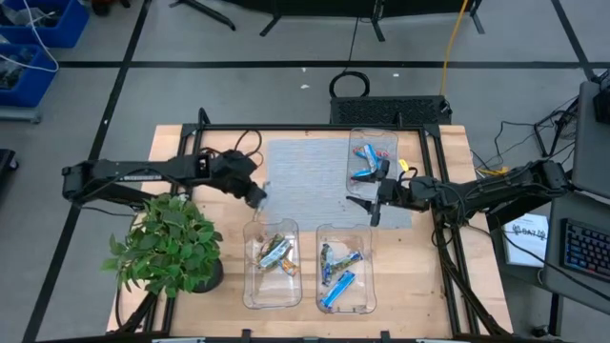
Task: Pick and place Granola Bars by type
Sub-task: Put the yellow granola bar into the bottom left transparent bin
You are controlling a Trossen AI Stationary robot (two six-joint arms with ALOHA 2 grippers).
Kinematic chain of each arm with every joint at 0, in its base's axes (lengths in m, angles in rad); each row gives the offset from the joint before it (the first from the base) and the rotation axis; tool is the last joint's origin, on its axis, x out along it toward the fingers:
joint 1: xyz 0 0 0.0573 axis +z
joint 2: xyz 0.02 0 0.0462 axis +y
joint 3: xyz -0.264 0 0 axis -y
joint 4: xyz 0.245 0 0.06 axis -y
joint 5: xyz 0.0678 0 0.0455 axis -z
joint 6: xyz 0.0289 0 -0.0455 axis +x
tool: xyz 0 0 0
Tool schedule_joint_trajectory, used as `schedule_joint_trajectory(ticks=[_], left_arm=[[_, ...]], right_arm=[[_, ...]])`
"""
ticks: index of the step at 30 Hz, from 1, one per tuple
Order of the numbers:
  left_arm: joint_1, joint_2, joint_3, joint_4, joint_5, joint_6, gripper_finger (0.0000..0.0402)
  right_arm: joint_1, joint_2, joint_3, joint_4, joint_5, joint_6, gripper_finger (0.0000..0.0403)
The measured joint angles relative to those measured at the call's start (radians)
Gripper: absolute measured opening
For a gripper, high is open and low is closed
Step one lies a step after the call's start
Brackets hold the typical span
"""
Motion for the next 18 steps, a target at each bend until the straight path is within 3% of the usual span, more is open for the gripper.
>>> schedule_joint_trajectory(ticks=[6, 18], left_arm=[[-0.085, -0.012, 0.0, 0.012, 0.104, -0.019, 0.0007], [-0.28, -0.005, 0.0, 0.11, 0.107, -0.011, 0.0007]], right_arm=[[0.0, 0.0, 0.0, 0.006, 0.001, 0.0, 0.0254], [-0.006, 0.0, 0.0, 0.011, 0.002, 0.001, 0.0254]])
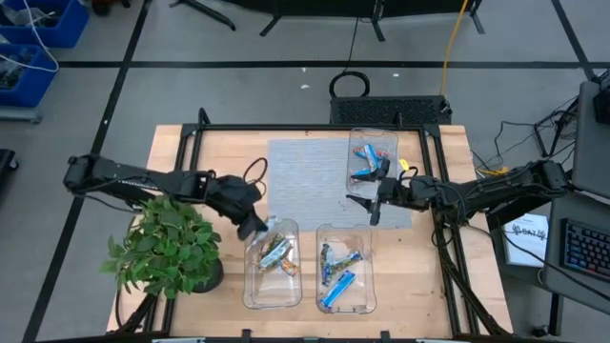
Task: Pick and place Granola Bars by type
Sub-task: Put the yellow granola bar into the bottom left transparent bin
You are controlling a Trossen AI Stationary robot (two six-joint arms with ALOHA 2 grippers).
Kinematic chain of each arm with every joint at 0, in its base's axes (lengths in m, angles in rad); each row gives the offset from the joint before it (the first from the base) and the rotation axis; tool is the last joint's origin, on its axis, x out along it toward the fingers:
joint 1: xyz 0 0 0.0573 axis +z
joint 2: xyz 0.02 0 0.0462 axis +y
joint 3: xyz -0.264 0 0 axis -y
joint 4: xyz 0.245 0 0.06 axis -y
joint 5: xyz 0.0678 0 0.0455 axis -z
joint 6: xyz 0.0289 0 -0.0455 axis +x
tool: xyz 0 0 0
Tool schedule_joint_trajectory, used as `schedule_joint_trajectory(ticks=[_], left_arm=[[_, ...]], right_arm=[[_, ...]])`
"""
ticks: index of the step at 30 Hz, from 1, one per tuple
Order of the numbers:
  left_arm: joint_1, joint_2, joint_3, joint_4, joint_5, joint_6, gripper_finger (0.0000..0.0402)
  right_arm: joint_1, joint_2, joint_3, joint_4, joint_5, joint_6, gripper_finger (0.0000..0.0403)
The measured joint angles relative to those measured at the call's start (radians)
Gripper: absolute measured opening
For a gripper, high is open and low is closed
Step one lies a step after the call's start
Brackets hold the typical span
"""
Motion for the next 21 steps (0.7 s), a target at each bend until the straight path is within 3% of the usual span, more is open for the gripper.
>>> schedule_joint_trajectory(ticks=[8, 21], left_arm=[[-0.071, 0.095, 0.0, 0.063, -0.012, -0.006, 0.0007], [-0.094, 0.257, 0.0, 0.09, 0.098, 0.054, 0.0008]], right_arm=[[0.0, 0.0, 0.0, 0.005, 0.0, 0.0, 0.0254], [0.0, 0.0, 0.0, 0.016, 0.001, 0.001, 0.0254]])
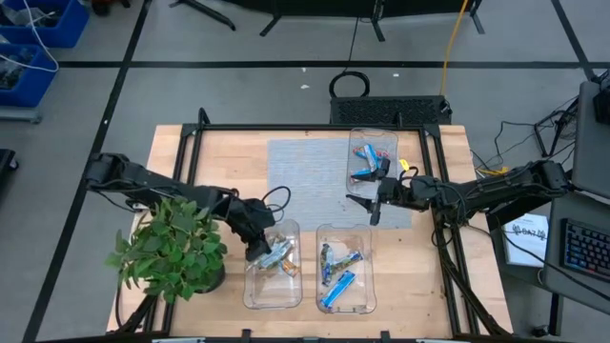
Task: Pick and place Granola Bars by type
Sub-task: Put the yellow granola bar into the bottom left transparent bin, then return to Home Position
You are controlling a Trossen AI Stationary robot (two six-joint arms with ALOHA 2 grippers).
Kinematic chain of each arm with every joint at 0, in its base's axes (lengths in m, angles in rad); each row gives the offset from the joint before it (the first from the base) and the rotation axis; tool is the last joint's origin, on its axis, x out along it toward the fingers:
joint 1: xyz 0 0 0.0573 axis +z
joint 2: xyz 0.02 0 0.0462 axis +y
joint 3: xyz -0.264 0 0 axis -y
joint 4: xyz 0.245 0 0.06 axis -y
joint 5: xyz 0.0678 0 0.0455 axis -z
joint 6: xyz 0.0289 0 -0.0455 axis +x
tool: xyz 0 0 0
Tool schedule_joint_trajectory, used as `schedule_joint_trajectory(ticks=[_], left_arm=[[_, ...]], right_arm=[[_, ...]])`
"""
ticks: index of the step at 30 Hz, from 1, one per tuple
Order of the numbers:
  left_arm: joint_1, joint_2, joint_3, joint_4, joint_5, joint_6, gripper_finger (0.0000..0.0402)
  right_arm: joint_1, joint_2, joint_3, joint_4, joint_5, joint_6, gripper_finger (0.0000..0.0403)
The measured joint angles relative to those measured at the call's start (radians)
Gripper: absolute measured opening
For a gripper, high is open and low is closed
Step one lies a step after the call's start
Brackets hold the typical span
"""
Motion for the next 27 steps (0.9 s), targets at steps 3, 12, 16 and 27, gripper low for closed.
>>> schedule_joint_trajectory(ticks=[3, 12, 16, 27], left_arm=[[0.0, 0.003, 0.0, 0.0, 0.0, 0.003, 0.0029], [0.001, 0.003, 0.0, 0.032, -0.032, 0.011, 0.0086], [0.025, -0.016, 0.0, 0.059, 0.008, 0.079, 0.0092], [0.062, -0.277, 0.0, -0.019, -0.173, 0.389, 0.0094]], right_arm=[[0.0, 0.0, 0.0, 0.0, 0.0, 0.0, 0.0254], [0.0, 0.0, 0.0, 0.0, 0.0, 0.0, 0.0254], [0.0, 0.0, 0.0, 0.0, 0.0, 0.0, 0.0254], [0.005, -0.147, -0.001, -0.122, -0.004, 0.009, 0.0254]])
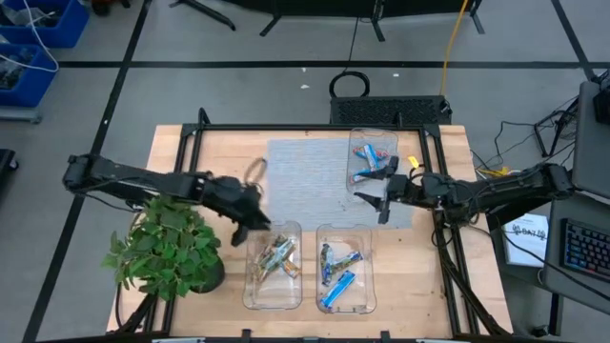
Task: Pick and place Granola Bars by type
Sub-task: Return to Home Position
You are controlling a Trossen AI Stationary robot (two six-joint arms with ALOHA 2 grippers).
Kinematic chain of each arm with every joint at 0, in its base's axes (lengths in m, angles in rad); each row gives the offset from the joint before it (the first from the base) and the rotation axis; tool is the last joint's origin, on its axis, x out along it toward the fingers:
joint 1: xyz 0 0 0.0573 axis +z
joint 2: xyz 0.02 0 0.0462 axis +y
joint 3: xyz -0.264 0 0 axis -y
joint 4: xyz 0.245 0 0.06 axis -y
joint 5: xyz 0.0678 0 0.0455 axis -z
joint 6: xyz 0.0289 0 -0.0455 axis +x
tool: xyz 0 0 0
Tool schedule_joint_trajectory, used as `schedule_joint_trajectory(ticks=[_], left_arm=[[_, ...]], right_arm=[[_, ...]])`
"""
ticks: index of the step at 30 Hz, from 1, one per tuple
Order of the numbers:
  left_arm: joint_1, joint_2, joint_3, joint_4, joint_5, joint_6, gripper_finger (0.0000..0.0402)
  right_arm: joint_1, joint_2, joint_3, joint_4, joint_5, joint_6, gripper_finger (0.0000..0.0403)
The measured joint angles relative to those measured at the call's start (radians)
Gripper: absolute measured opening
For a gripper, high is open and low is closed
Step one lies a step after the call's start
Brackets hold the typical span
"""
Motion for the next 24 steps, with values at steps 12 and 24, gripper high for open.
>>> schedule_joint_trajectory(ticks=[12, 24], left_arm=[[-0.059, -0.359, -0.059, -0.12, -0.385, 0.223, 0.0095], [-0.015, -0.559, -0.378, 0.071, -0.411, 0.208, 0.0095]], right_arm=[[0.0, -0.272, 0.0, -0.307, 0.002, 0.065, 0.0254], [0.0, -0.326, 0.0, -0.375, 0.0, 0.086, 0.0254]])
